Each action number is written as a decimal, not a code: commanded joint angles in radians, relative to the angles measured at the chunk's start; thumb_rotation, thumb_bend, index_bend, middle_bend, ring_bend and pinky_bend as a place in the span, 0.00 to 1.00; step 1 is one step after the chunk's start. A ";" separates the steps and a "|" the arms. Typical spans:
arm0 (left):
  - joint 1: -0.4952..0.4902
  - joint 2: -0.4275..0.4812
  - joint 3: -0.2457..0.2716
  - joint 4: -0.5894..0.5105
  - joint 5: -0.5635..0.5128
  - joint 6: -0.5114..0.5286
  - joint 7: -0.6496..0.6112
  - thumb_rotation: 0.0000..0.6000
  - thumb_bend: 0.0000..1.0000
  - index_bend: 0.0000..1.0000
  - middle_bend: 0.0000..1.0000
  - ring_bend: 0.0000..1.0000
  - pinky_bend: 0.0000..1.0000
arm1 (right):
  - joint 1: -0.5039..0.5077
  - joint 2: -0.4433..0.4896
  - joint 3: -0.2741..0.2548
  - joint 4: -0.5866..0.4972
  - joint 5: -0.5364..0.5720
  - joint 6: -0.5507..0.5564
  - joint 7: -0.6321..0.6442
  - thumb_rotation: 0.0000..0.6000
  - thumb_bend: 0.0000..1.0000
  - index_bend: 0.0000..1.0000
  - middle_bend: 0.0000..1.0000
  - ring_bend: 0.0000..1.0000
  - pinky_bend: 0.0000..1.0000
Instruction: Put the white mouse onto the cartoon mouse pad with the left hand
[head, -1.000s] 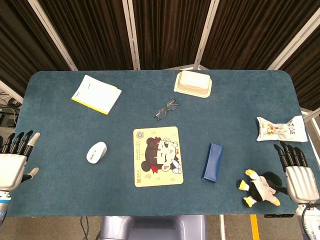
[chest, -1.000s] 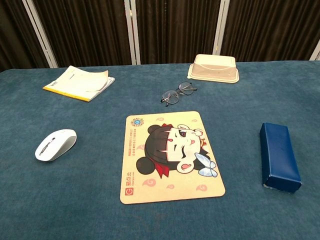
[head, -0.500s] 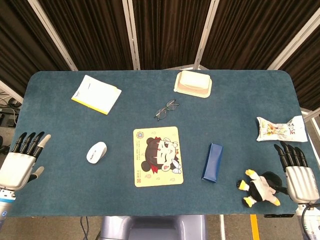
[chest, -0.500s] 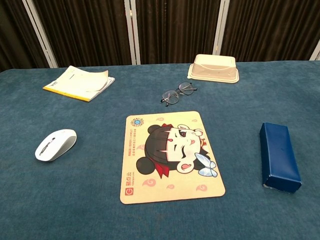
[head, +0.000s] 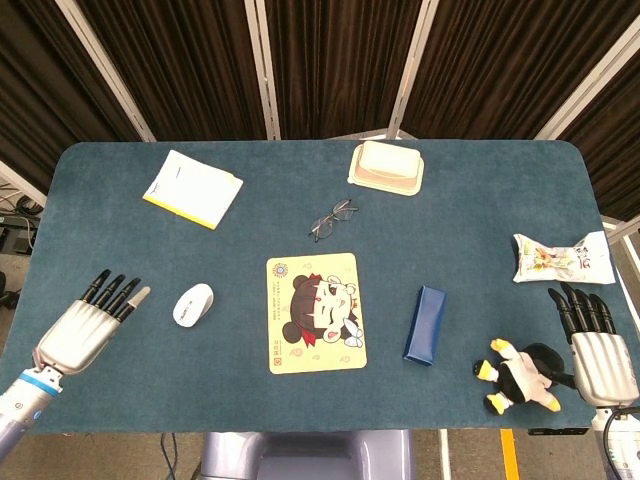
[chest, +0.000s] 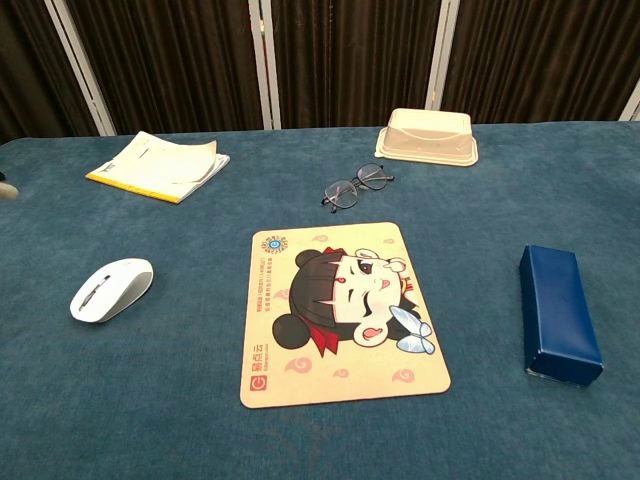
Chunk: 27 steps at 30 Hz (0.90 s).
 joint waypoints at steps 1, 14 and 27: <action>-0.051 0.032 0.006 -0.036 0.001 -0.076 0.059 1.00 0.56 0.00 0.00 0.00 0.00 | 0.000 0.000 0.000 0.000 0.000 0.000 0.000 1.00 0.06 0.00 0.00 0.00 0.00; -0.180 0.016 -0.001 -0.100 -0.011 -0.292 0.365 1.00 0.58 0.02 0.00 0.00 0.00 | 0.001 0.002 0.000 -0.001 0.001 -0.002 0.003 1.00 0.06 0.00 0.00 0.00 0.00; -0.263 -0.056 -0.007 -0.108 -0.164 -0.446 0.609 1.00 0.59 0.02 0.00 0.00 0.00 | 0.002 0.005 -0.001 -0.003 0.002 -0.006 0.013 1.00 0.06 0.00 0.00 0.00 0.00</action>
